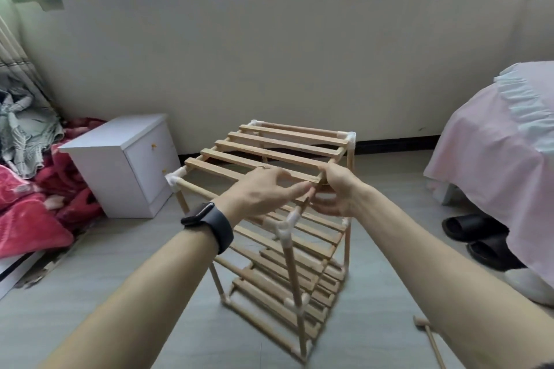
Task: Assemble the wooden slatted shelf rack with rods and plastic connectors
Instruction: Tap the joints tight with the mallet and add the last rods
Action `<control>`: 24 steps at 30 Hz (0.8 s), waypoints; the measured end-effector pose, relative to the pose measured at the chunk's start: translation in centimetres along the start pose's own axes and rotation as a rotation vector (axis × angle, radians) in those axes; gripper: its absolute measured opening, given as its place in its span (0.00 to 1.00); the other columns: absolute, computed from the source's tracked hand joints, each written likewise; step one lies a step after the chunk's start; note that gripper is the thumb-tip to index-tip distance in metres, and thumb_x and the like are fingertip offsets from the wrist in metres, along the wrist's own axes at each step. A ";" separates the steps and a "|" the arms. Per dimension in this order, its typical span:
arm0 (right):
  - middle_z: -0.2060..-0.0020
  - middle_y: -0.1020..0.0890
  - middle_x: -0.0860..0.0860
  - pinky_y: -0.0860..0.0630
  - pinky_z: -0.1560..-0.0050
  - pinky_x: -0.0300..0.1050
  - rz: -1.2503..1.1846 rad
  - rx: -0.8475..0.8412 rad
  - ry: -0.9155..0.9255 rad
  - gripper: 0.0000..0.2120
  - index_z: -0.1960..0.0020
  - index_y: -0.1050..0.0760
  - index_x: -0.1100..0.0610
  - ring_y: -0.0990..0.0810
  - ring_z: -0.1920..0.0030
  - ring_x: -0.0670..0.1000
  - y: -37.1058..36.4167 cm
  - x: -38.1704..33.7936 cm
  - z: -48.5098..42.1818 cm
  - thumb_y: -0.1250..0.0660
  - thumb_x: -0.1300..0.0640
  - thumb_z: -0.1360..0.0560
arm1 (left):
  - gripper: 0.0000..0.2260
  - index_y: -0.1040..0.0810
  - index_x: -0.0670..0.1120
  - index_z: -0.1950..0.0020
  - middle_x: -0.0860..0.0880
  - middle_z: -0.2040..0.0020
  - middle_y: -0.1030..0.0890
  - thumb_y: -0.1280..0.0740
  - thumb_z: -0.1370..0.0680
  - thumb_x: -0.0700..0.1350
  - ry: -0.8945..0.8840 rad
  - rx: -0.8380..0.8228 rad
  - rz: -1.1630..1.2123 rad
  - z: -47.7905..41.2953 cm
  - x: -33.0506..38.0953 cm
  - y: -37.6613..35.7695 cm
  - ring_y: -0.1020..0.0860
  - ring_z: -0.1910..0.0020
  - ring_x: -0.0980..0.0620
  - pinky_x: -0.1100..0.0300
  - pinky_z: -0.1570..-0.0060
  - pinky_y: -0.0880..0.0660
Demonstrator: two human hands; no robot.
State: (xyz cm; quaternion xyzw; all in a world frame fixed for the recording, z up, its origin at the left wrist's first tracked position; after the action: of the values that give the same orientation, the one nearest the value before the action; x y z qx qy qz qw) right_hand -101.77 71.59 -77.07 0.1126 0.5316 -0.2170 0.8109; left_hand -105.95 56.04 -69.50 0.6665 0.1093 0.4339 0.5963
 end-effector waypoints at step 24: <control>0.29 0.26 0.56 0.25 0.33 0.56 0.577 0.007 0.175 0.27 0.23 0.32 0.53 0.24 0.33 0.55 2.1 16.3 -5.4 0.31 0.56 0.21 | 0.22 0.31 0.51 0.28 0.47 0.26 0.31 0.36 0.22 0.44 -0.048 -0.026 -0.472 4.4 -7.3 -16.2 0.32 0.29 0.45 0.48 0.34 0.29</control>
State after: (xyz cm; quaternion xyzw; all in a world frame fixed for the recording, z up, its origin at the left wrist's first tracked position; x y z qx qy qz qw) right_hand -99.60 71.89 -94.22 0.2800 0.5449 0.0313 0.7898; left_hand -101.19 52.44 -86.80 0.6248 0.2421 0.2680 0.6922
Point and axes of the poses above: each hand's wrist, its own z-axis away from the middle knuckle, its own y-axis out of the back of the hand, x = y × z, the point moved 10 cm from there along -z, towards the middle knuckle
